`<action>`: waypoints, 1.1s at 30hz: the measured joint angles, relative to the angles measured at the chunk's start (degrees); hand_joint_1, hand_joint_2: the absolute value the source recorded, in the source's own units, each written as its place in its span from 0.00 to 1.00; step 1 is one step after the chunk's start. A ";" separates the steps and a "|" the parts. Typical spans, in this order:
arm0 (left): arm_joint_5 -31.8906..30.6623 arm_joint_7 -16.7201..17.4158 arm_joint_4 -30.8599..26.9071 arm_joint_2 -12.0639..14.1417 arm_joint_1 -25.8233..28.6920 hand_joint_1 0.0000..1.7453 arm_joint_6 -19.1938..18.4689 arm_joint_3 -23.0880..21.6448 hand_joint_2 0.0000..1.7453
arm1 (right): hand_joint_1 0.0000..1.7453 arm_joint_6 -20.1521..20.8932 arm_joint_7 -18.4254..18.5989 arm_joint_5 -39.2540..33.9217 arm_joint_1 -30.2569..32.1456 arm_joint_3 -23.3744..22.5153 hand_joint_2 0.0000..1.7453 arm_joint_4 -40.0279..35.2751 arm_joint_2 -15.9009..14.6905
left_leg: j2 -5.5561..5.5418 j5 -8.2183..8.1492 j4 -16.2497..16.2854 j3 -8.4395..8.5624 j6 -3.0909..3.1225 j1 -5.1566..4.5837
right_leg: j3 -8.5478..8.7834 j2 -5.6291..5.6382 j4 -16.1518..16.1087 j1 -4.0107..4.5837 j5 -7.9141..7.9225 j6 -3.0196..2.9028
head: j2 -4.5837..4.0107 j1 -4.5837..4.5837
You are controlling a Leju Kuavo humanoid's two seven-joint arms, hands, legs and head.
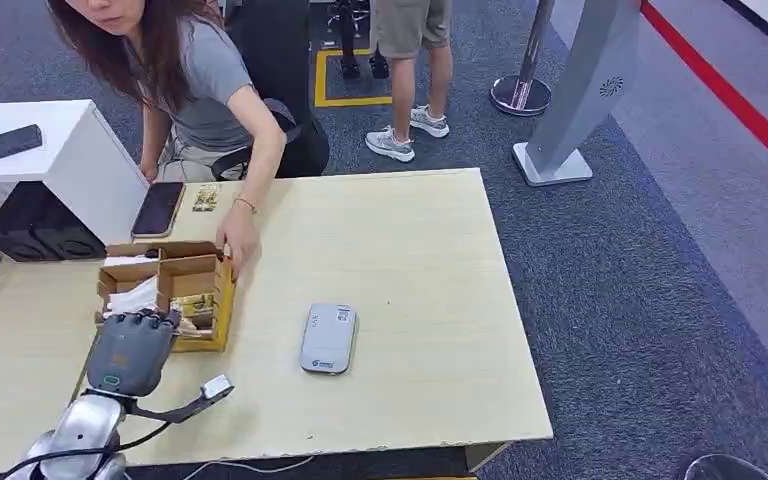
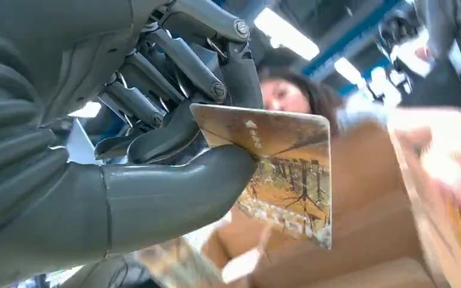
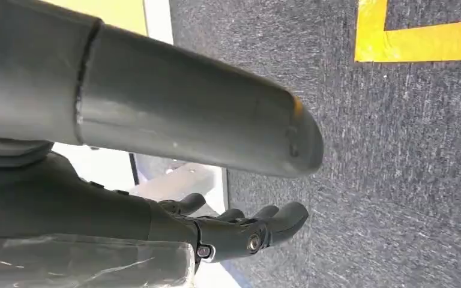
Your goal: Pass the card to the sensor for recognition and then transmit it.
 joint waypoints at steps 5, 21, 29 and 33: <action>-0.15 -0.02 -2.76 0.11 -1.53 1.00 0.31 0.02 1.00 | 0.00 0.07 0.00 0.77 0.00 0.04 0.00 0.00 0.02 | 0.00 0.00 0.00 0.02 0.00 0.00 | 0.02 -0.01 0.00 0.00 0.01 0.00 | 0.00 0.02; 3.15 -3.02 -4.57 0.11 -7.75 1.00 0.18 0.02 1.00 | 0.00 0.35 -0.13 1.84 -0.10 0.59 0.00 0.02 0.13 | -0.01 0.00 0.01 0.01 0.00 0.00 | 0.01 -0.01 0.01 0.00 0.01 0.00 | 0.00 0.02; -1.14 -1.31 1.64 1.03 -13.11 1.00 7.65 1.37 1.00 | 0.00 1.18 -0.11 4.15 -0.23 2.27 0.00 0.02 0.13 | 0.00 0.01 0.00 0.01 0.00 0.02 | 0.01 0.00 0.02 0.00 0.01 -0.01 | 0.00 0.02; -1.18 -1.99 7.65 0.98 -15.95 1.00 10.50 3.19 1.00 | 0.00 1.20 -0.11 4.13 -0.33 3.65 0.00 0.02 0.13 | 0.00 0.04 0.00 0.02 -0.02 0.02 | 0.01 -0.01 0.03 0.01 0.02 -0.01 | 0.00 0.00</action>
